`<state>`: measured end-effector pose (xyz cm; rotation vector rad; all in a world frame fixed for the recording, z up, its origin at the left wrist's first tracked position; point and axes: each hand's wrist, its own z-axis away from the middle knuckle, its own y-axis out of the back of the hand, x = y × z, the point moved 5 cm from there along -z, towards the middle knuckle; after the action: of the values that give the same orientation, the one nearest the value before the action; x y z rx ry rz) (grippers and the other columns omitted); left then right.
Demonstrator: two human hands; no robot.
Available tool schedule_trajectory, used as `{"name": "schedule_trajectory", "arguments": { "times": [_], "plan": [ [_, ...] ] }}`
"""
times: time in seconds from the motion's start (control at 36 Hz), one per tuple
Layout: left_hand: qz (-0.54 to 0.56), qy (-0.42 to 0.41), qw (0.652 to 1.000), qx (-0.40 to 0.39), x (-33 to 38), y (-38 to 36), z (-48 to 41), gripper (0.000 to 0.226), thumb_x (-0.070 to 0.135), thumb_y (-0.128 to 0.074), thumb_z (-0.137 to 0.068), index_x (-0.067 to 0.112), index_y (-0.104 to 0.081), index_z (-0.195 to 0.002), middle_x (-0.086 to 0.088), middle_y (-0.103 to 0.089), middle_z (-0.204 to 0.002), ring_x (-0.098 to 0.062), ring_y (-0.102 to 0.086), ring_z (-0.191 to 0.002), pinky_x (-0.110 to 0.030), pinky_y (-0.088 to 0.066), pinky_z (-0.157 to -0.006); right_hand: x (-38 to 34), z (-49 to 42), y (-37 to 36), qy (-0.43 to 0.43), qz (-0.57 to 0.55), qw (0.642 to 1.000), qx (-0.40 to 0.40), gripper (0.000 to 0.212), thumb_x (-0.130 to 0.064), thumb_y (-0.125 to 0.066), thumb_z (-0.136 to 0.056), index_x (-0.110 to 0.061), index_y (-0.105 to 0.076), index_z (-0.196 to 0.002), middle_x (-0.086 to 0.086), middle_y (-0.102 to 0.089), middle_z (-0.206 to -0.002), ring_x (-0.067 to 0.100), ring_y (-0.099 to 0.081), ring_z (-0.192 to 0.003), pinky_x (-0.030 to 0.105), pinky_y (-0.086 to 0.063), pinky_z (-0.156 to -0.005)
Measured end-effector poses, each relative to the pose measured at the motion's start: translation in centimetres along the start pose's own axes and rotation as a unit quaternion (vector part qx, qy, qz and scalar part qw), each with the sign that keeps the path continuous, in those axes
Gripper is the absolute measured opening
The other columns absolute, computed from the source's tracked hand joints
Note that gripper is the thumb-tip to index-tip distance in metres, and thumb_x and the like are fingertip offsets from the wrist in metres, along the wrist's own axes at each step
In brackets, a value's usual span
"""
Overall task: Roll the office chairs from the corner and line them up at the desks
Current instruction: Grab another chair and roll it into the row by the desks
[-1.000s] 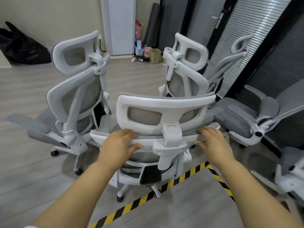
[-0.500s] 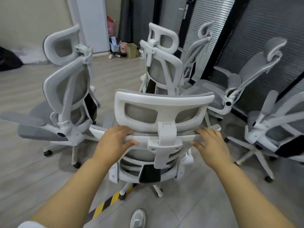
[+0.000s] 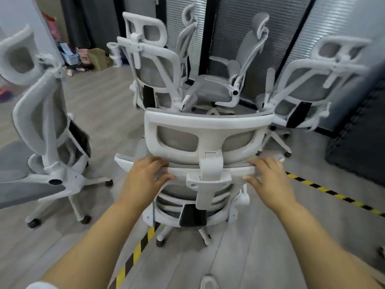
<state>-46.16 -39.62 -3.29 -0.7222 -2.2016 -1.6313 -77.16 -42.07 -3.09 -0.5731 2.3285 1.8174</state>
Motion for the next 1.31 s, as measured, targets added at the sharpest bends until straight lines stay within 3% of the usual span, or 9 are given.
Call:
{"name": "schedule_trajectory", "arguments": {
  "times": [0.08,0.22,0.39,0.64,0.75,0.83,0.97,1.14,1.31],
  "plan": [
    [-0.025,-0.037,0.999,0.005,0.5,0.3,2.1,0.040,0.039,-0.060,-0.077,0.009,-0.067,-0.103,-0.008,-0.066,-0.102,-0.029,-0.057,-0.093,-0.036,-0.037,-0.094,-1.2,4.0,0.7,-0.031,0.012,0.999,0.014,0.042,-0.033,-0.070,-0.080,-0.014,-0.062,-0.117,0.007,-0.057,-0.117,0.029,-0.043,-0.114,0.035,-0.036,-0.092],
    [-0.028,-0.064,0.998,-0.004,1.2,1.2,5.7,0.035,0.024,-0.070,-0.080,0.005,-0.065,-0.108,-0.013,-0.062,-0.111,-0.029,-0.051,-0.103,-0.055,-0.043,-0.094,-3.2,10.5,2.2,-0.070,0.028,0.997,0.027,0.042,-0.034,-0.073,-0.077,-0.013,-0.064,-0.112,0.007,-0.059,-0.111,0.031,-0.047,-0.112,0.041,-0.041,-0.089],
    [-0.023,-0.106,0.994,-0.017,2.8,2.1,10.2,0.037,0.016,-0.070,-0.081,0.003,-0.062,-0.115,-0.014,-0.060,-0.119,-0.033,-0.052,-0.112,-0.047,-0.042,-0.096,-4.9,18.3,3.7,-0.098,0.038,0.993,0.053,0.040,-0.038,-0.071,-0.079,-0.013,-0.066,-0.109,0.007,-0.060,-0.106,0.030,-0.051,-0.104,0.038,-0.039,-0.091],
    [0.015,-0.179,0.981,-0.072,5.9,1.9,17.3,0.037,0.012,-0.067,-0.084,-0.001,-0.058,-0.117,-0.016,-0.055,-0.124,-0.036,-0.047,-0.119,-0.047,-0.039,-0.100,-6.8,30.4,6.7,-0.166,0.060,0.980,0.091,0.066,-0.067,-0.040,-0.075,-0.015,-0.066,-0.107,0.001,-0.059,-0.102,0.024,-0.047,-0.101,0.032,-0.037,-0.088],
    [0.021,-0.194,0.977,-0.085,8.3,1.7,21.0,0.039,0.013,-0.063,-0.087,-0.001,-0.055,-0.123,-0.017,-0.050,-0.132,-0.035,-0.039,-0.127,-0.042,-0.030,-0.106,-7.3,36.1,8.3,-0.206,0.069,0.971,0.100,0.053,-0.055,-0.062,-0.079,-0.011,-0.065,-0.109,0.005,-0.059,-0.106,0.027,-0.045,-0.103,0.033,-0.036,-0.090],
    [0.048,-0.204,0.973,-0.096,10.3,1.7,24.0,0.040,0.016,-0.060,-0.089,0.002,-0.054,-0.126,-0.015,-0.047,-0.136,-0.031,-0.034,-0.131,-0.033,-0.021,-0.109,-7.8,40.5,9.8,-0.231,0.079,0.964,0.105,0.049,-0.046,-0.066,-0.080,-0.010,-0.064,-0.113,0.007,-0.058,-0.109,0.028,-0.043,-0.107,0.031,-0.032,-0.092],
    [0.068,-0.252,0.959,-0.113,12.7,1.5,28.4,0.036,0.022,-0.061,-0.088,0.005,-0.058,-0.119,-0.015,-0.054,-0.127,-0.032,-0.043,-0.121,-0.043,-0.037,-0.101,-8.9,47.8,11.9,-0.276,0.094,0.950,0.114,0.068,-0.068,-0.039,-0.075,-0.015,-0.065,-0.111,0.003,-0.058,-0.105,0.027,-0.044,-0.103,0.034,-0.036,-0.088],
    [0.087,-0.323,0.934,-0.127,15.9,1.6,33.1,0.037,0.023,-0.065,-0.085,0.006,-0.060,-0.118,-0.014,-0.057,-0.122,-0.033,-0.048,-0.116,-0.046,-0.039,-0.099,-10.4,55.8,13.5,-0.339,0.107,0.925,0.135,0.046,-0.047,-0.065,-0.079,-0.017,-0.063,-0.114,0.004,-0.057,-0.111,0.020,-0.036,-0.109,0.034,-0.035,-0.095],
    [0.112,-0.395,0.898,-0.158,18.9,1.3,36.9,0.038,0.027,-0.067,-0.084,0.008,-0.061,-0.117,-0.011,-0.060,-0.120,-0.027,-0.048,-0.113,-0.043,-0.035,-0.102,-12.7,62.9,14.7,-0.409,0.124,0.890,0.155,0.044,-0.045,-0.065,-0.080,-0.017,-0.063,-0.113,0.004,-0.058,-0.110,0.023,-0.040,-0.106,0.026,-0.031,-0.091]
  ]
}}
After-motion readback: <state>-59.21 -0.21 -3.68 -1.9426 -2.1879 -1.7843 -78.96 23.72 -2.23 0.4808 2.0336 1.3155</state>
